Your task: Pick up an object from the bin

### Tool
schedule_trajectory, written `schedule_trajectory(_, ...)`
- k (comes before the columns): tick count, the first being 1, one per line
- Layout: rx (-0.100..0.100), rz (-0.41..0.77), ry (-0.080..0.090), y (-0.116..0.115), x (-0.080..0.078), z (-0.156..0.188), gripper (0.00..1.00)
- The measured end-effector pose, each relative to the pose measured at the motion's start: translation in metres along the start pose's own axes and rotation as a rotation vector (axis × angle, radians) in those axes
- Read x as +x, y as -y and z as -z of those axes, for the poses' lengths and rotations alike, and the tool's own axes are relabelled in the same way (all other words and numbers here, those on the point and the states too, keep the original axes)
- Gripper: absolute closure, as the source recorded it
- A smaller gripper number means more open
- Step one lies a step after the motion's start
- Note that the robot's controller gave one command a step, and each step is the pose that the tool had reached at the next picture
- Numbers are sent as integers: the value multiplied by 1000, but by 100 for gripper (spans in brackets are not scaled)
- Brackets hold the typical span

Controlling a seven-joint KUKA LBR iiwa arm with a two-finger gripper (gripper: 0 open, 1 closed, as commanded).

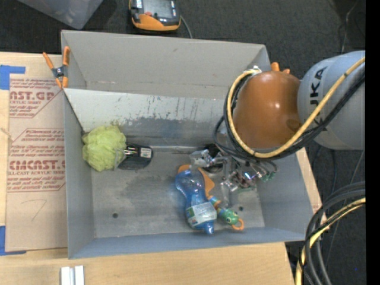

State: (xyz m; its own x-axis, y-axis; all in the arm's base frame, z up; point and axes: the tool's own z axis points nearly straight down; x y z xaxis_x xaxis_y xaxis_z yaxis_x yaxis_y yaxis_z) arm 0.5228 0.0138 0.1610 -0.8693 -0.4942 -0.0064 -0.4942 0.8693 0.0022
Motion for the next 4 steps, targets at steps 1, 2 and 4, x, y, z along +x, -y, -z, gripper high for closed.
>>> schedule_trajectory(1, -1, 114, 1, -63, -27, -24, 0)
schedule_trajectory(2, -5, 137, 3, -51, -23, -20, 0)
schedule_trajectory(4, 0, 165, 3, -19, -3, -6, 0)
